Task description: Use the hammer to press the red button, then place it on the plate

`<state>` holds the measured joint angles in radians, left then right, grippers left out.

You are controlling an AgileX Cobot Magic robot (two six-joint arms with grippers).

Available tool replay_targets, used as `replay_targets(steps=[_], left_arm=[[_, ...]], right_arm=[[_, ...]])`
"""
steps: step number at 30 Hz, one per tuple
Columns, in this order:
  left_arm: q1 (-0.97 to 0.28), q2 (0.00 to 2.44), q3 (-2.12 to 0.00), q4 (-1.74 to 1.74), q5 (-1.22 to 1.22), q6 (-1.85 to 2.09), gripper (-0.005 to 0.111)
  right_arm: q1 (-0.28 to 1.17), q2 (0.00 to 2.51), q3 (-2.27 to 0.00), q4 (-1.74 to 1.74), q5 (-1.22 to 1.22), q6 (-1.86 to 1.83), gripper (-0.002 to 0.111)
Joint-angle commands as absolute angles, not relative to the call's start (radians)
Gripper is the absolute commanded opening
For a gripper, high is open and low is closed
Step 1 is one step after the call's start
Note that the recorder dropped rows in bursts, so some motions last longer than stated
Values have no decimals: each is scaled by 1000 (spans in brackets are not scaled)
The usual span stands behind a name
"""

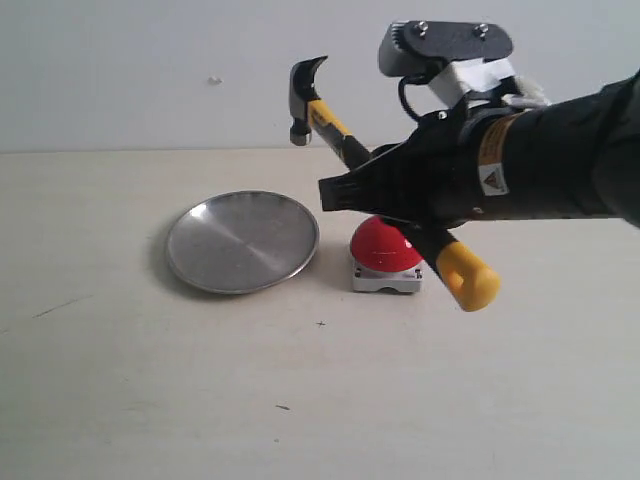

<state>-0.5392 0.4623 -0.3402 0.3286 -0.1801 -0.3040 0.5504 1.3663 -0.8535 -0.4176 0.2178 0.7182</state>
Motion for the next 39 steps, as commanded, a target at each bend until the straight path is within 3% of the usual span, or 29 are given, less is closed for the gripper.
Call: replay_targets(steps=[1,11,16,25,39], left_arm=[[-495,299,-280,299,-68,-291,0],[-167,22,-124,271,-34,-432,0],[-65,0,-51,271,-63,-479,0],[-54,0,0,271,5,-532,0],[-54,0,0,285,197,-509,0]], right_arm=[[547,1263,-863,-425,264,666,0],[547,1217,-863,-428,397,628,0],[547,1217,-863,-432,392,628,0],[547,1223,-860,-597,412,764,0],[547,1233,-619,-1367,316,1582,0]])
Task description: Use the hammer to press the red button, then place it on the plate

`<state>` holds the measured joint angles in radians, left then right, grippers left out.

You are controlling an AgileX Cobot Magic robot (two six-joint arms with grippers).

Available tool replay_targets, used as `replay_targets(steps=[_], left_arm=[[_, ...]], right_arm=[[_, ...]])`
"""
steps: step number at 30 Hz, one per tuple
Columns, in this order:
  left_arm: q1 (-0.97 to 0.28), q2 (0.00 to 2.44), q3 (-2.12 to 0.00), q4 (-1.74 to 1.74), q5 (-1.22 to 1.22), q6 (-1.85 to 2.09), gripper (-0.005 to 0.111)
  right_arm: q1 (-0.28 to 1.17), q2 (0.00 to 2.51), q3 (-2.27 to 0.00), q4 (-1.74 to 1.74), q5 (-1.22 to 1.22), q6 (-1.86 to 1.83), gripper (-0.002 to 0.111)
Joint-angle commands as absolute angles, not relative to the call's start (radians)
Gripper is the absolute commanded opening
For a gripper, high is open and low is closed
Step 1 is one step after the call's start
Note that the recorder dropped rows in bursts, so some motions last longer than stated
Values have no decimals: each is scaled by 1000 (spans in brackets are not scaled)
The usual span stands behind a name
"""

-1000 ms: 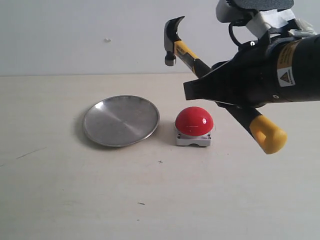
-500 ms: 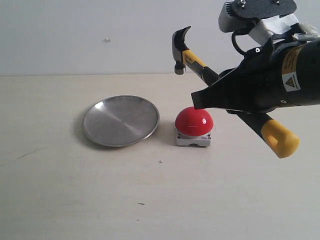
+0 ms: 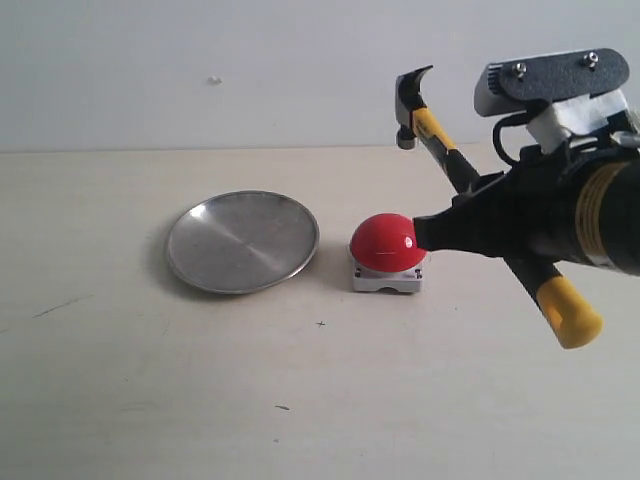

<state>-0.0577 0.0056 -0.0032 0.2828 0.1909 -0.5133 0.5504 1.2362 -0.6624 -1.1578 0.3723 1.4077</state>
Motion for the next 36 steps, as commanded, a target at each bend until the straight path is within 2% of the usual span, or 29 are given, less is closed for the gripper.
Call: replay_targets(steps=[1,13,28,36], left_arm=[[-54,0,0,285,197,-509,0],[-54,0,0,285,197,-509,0],[-54,0,0,285,197,-509,0],[-54,0,0,285,197,-509,0]], right_arm=[[547,1240,-609,-1390,316,1616,0],[547,1373,-596,-1450,257,1733,0],[547,1020,-715,-1443,292,1729,0],[547,1184,-691,-1319,304,1576,0]])
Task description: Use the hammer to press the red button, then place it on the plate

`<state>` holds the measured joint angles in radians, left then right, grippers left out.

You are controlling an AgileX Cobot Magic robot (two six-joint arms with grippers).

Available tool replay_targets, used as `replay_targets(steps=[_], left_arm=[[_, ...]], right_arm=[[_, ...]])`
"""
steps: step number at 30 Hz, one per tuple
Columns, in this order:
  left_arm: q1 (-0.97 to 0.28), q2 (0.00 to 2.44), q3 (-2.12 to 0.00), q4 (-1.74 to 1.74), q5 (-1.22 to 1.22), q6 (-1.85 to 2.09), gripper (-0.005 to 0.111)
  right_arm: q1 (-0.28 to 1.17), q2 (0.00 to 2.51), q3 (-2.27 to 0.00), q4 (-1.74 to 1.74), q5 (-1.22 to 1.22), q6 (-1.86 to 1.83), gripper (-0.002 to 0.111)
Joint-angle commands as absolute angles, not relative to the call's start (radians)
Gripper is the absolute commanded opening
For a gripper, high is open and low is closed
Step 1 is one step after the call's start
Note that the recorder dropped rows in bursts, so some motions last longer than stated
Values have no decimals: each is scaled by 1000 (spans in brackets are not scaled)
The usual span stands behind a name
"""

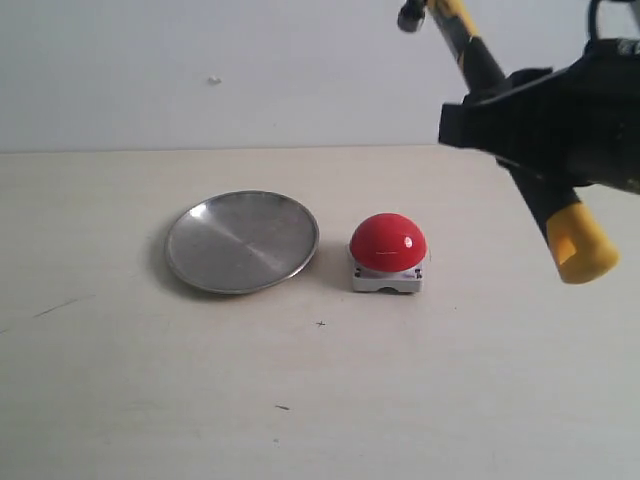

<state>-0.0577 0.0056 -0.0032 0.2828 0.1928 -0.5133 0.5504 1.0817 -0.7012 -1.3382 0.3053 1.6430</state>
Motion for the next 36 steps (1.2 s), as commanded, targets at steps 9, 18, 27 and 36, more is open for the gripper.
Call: replay_targets(steps=[9,18,27,36], left_arm=[[-54,0,0,285,197,-509,0],[-54,0,0,285,197,-509,0],[-54,0,0,285,197,-509,0],[-54,0,0,285,197,-509,0]], right_arm=[[547,1535,-637,-1260,292,1669,0],[547,1324,-713,-1265,188,1669,0],[547,1301,-716,-1253,-23,1751,0],[547,1442,-812,-1071,-86,1769,0]])
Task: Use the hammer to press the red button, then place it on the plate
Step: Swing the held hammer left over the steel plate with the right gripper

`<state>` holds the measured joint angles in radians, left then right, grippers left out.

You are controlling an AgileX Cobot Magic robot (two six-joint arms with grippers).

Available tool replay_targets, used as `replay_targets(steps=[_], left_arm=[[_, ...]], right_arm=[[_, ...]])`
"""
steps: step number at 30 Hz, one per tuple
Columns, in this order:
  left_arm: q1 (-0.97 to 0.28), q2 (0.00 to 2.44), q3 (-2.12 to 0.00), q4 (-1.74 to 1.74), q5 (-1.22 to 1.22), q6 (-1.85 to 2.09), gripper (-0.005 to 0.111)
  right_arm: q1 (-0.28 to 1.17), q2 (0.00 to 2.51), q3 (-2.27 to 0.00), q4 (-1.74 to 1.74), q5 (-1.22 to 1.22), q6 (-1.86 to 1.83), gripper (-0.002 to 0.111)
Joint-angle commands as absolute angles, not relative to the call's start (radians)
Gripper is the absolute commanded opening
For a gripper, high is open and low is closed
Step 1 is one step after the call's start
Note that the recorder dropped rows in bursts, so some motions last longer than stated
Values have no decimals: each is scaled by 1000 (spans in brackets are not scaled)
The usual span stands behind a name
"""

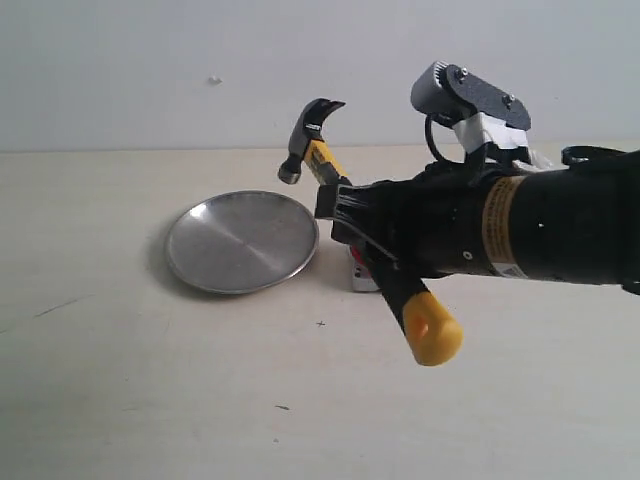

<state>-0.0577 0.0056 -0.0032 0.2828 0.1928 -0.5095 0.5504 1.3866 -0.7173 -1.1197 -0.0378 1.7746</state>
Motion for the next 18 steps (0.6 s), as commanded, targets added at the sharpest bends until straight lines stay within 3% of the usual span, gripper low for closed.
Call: replay_targets(steps=[1,10,18], left_arm=[[-54,0,0,285,197,-509,0],[-54,0,0,285,197,-509,0],[-54,0,0,285,196,-507,0]], right_arm=[[547,1473,-857,-1071,-105,1769,0],[547,1595,-1058,-859,-88,1385,0],[571,1595,-1042,-323,-406,707,0]])
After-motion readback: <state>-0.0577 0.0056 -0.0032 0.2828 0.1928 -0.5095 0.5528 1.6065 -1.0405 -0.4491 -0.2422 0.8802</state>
